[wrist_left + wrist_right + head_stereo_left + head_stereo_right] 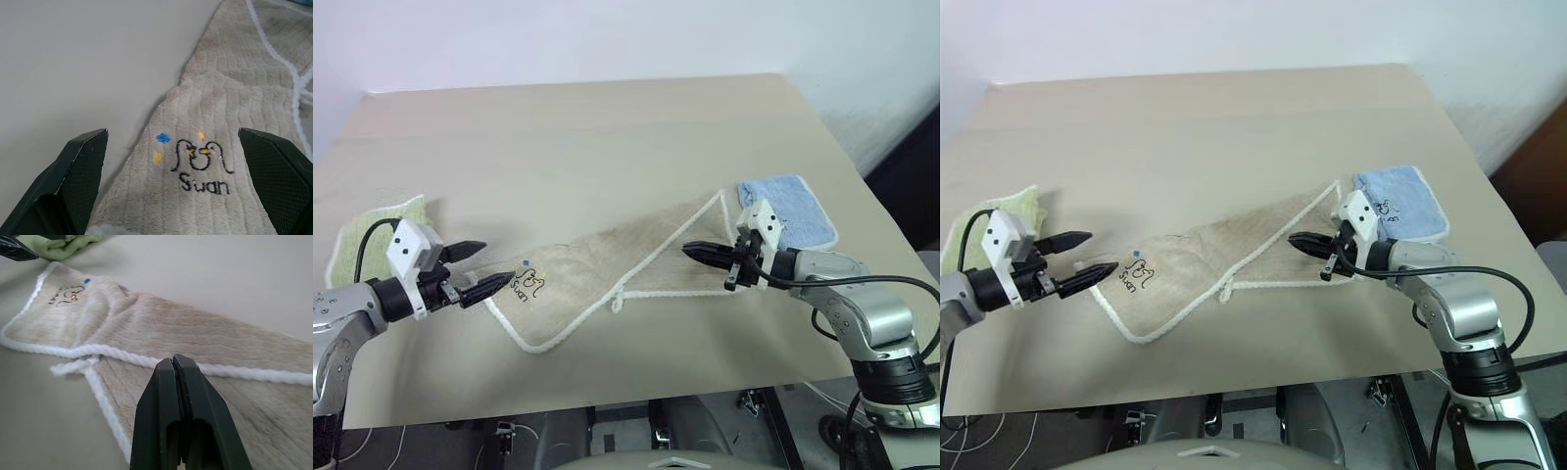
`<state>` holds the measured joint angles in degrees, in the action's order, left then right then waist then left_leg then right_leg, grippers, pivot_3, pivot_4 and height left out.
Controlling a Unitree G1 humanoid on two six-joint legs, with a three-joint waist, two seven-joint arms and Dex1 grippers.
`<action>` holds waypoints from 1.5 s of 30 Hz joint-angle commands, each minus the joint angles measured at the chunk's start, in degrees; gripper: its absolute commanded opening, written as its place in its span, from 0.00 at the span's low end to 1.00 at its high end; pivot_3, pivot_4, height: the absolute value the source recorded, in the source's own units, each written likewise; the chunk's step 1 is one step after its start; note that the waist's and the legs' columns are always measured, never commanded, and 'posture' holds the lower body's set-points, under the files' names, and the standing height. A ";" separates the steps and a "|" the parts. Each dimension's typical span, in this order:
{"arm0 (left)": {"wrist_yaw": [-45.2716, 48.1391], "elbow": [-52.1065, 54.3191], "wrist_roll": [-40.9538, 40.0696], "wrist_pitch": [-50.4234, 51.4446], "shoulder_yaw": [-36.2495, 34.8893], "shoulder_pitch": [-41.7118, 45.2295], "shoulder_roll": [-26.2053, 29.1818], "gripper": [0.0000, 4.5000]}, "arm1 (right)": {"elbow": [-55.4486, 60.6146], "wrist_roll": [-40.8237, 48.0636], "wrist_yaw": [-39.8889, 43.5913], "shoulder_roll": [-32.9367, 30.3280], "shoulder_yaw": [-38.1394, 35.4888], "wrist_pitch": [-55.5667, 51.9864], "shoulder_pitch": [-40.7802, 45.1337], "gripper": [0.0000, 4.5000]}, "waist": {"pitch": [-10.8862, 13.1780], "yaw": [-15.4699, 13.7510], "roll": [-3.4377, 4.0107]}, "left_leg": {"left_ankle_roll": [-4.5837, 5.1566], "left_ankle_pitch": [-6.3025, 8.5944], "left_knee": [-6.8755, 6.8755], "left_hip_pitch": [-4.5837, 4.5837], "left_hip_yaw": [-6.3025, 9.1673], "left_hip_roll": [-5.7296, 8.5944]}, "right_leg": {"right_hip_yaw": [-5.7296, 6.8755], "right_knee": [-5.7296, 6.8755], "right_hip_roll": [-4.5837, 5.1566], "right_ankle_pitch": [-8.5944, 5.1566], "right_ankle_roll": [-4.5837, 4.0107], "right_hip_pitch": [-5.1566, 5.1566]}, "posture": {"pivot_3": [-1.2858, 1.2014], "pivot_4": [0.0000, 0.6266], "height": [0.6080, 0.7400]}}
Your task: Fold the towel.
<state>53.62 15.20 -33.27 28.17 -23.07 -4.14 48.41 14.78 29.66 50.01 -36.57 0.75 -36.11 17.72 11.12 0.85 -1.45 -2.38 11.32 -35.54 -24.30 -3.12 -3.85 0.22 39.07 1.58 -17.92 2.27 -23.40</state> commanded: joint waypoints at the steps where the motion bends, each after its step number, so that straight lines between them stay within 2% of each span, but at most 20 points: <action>1: -0.21 2.69 -0.93 -0.01 -2.34 -1.16 0.07 1.00 | 2.84 1.16 0.49 -0.29 -0.68 -0.15 0.67 0.00 | 0.00 -0.01 0.00 | 0.00 0.00 0.00 0.00 0.01 0.00 | 0.00 0.00 0.00 0.00 0.00 0.00 | 0.52 0.24 1.00; 14: -1.57 4.28 0.85 -1.18 1.54 0.46 -0.56 1.00 | 1.85 -0.75 0.82 -1.81 -1.84 2.45 -0.28 0.00 | -0.01 -0.07 0.00 | 0.00 0.00 -0.07 0.00 0.00 0.00 | -0.01 0.00 0.00 0.00 -0.02 0.02 | 0.52 0.24 1.00; 19: -0.63 3.56 2.30 -2.10 5.37 2.77 -0.44 1.00 | 1.70 -1.63 -0.14 -1.76 -1.67 2.76 -0.46 0.00 | -0.01 -0.08 0.00 | 0.00 0.00 -0.08 -0.01 0.00 0.01 | -0.01 0.00 -0.02 0.01 -0.01 0.02 | 0.52 0.24 1.00; 21: 0.32 4.59 1.70 -2.18 5.74 3.01 -0.14 1.00 | 2.24 -0.97 0.44 -2.02 -2.01 2.75 -0.37 0.00 | -0.01 -0.01 0.00 | 0.00 0.00 -0.08 -0.01 -0.01 0.01 | -0.01 0.00 -0.01 0.01 0.00 0.02 | 0.52 0.24 1.00; 25: 1.97 2.49 2.23 -2.97 6.96 4.12 0.00 1.00 | -0.93 -5.55 -1.47 -1.79 -0.97 6.54 1.98 0.00 | -0.01 0.02 0.00 | 0.00 0.00 -0.09 -0.02 0.00 0.00 | -0.01 0.01 -0.04 0.02 0.01 0.01 | 0.52 0.24 1.00; 33: 4.79 0.65 3.53 -4.56 9.32 6.56 0.66 1.00 | -0.06 -5.76 -1.63 -2.28 -2.42 6.50 1.42 0.00 | -0.01 -0.14 0.00 | 0.00 0.00 -0.12 -0.04 -0.01 0.01 | -0.01 0.01 -0.04 0.03 0.02 0.01 | 0.52 0.24 1.00; 36: 9.41 -0.75 4.57 -6.93 11.12 7.51 2.39 1.00 | -0.19 -5.93 -1.91 -2.22 -2.43 6.31 1.58 0.00 | -0.01 -0.09 0.00 | 0.00 0.00 -0.15 -0.04 -0.01 0.01 | -0.01 0.01 -0.04 0.05 0.05 0.02 | 0.52 0.24 1.00; 42: 30.41 -7.14 5.71 -12.29 18.43 13.16 11.60 1.00 | -2.67 -7.03 -0.78 -1.84 -1.10 7.68 3.54 0.00 | -0.01 -0.02 0.02 | 0.00 0.00 -0.17 -0.04 -0.07 0.00 | -0.02 0.02 -0.06 0.04 0.00 -0.03 | 0.52 0.24 1.00; 45: 37.45 -9.84 7.48 -15.24 21.79 16.52 14.42 1.00 | -3.62 -7.42 -0.61 -1.37 -0.79 8.38 4.49 0.00 | -0.01 -0.04 0.04 | 0.00 0.00 -0.18 -0.08 -0.09 0.01 | -0.02 0.02 -0.06 -0.03 -0.17 -0.07 | 0.52 0.24 1.00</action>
<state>87.15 6.06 -26.64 15.23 -2.43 11.23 61.71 10.79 22.25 49.01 -38.10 0.51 -29.29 21.13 11.11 0.81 -1.41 -2.38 11.32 -35.72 -24.37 -3.25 -3.84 0.18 39.09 1.53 -17.95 2.10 -23.47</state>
